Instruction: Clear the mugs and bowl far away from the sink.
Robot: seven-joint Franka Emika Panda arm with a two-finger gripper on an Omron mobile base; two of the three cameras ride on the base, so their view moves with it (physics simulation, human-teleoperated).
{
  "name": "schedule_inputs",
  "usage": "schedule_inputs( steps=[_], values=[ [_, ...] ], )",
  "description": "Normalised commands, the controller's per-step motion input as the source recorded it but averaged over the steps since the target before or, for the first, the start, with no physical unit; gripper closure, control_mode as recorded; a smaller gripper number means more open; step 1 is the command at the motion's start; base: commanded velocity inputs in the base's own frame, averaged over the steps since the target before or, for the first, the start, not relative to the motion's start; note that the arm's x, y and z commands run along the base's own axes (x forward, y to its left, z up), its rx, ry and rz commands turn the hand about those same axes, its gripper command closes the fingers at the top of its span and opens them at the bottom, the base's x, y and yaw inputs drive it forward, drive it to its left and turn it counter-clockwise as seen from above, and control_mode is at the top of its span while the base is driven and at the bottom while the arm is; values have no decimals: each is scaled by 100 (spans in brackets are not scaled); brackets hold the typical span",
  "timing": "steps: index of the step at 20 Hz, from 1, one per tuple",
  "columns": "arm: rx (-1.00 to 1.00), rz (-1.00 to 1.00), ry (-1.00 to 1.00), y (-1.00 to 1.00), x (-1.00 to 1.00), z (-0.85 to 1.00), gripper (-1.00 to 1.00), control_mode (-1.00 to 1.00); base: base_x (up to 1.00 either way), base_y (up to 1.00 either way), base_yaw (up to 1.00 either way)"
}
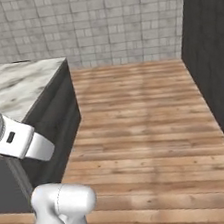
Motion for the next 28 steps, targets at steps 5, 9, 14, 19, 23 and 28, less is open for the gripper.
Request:
schedule_inputs(
  steps=[5,9,14,19,23,28],
  values=[
    [0,0,0,0,0,0,-100,100,-79,100,49],
    [0,0,0,0,0,0,-100,100,-36,100,52],
    [0,0,0,0,0,0,-100,100,35,74,46],
    [0,0,0,0,0,0,-100,100,100,79,36],
    [0,0,0,0,0,0,-100,100,100,30,29],
    [0,0,0,0,0,0,-100,100,100,6,15]
  ],
)
